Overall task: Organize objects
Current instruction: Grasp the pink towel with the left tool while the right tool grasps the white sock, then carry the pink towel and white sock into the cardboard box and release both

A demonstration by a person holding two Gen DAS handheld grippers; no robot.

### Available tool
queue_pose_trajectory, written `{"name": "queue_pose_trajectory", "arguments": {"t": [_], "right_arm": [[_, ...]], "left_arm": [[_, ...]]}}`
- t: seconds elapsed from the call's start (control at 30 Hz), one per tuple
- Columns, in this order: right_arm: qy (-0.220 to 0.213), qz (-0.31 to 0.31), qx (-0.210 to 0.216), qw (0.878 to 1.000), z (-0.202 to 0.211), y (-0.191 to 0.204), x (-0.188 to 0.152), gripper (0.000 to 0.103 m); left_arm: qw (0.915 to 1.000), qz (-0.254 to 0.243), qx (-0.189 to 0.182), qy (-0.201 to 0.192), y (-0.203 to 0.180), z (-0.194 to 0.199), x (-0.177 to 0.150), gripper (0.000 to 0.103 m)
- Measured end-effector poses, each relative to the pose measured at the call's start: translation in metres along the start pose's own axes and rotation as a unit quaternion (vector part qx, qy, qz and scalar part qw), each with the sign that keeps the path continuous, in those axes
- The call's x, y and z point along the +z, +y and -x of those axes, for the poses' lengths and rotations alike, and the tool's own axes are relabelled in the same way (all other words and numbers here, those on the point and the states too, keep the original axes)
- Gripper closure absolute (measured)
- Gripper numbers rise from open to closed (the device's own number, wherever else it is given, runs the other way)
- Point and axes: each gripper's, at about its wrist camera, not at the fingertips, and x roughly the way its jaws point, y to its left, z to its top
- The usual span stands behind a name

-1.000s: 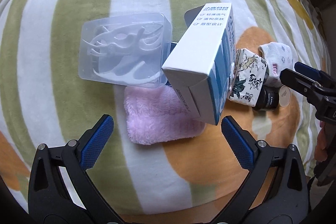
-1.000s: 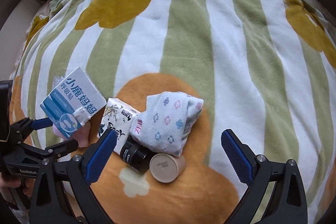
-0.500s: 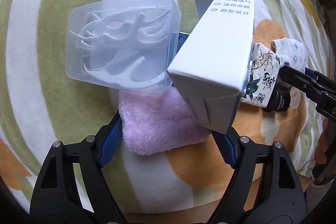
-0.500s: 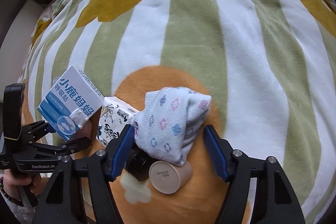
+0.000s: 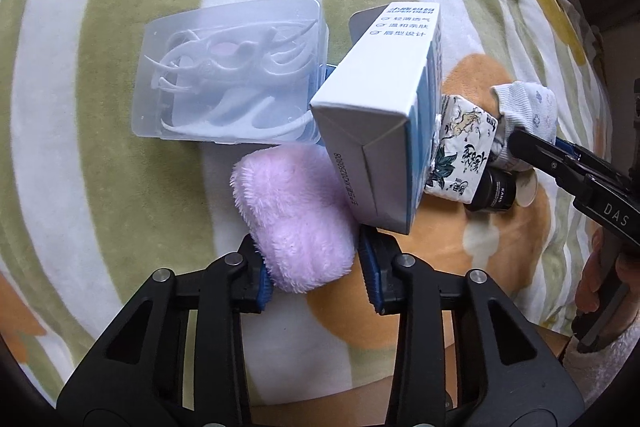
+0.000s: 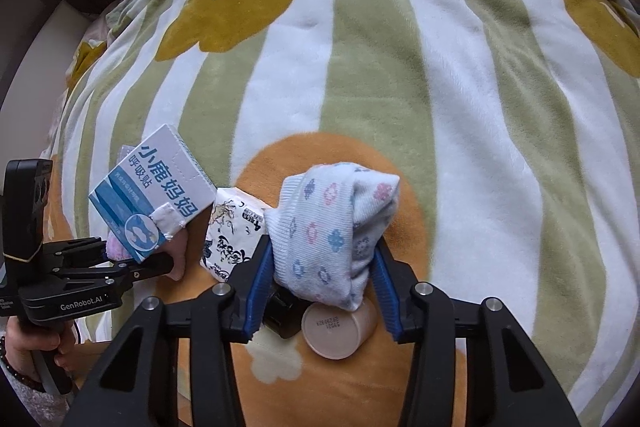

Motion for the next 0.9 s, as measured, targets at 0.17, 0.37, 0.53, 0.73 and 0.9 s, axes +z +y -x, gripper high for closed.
{"name": "queue_pose_trajectory", "arguments": {"t": [0.17,0.37,0.53,0.73,0.9], "right_arm": [[-0.009,0.009,-0.001,1.0,0.006,0.017,0.004,0.06],[-0.017,0.017,-0.002,1.0,0.016,0.027,0.001,0.06],[-0.026,0.023,-0.006,0.999,0.03,0.036,-0.002,0.06],[-0.042,0.035,-0.01,0.998,0.053,0.049,-0.01,0.06],[-0.056,0.041,-0.011,0.998,0.079,0.063,-0.018,0.06]], "left_arm": [[0.9998,0.008,-0.008,-0.013,0.007,-0.001,0.017,0.077],[0.9992,0.011,-0.014,-0.035,0.041,0.036,0.004,0.077],[0.9983,0.012,-0.018,-0.054,0.063,0.07,-0.012,0.077],[0.9965,0.0,-0.017,-0.082,0.061,0.106,-0.028,0.077],[0.9941,-0.015,-0.021,-0.105,0.055,0.137,-0.044,0.077]]}}
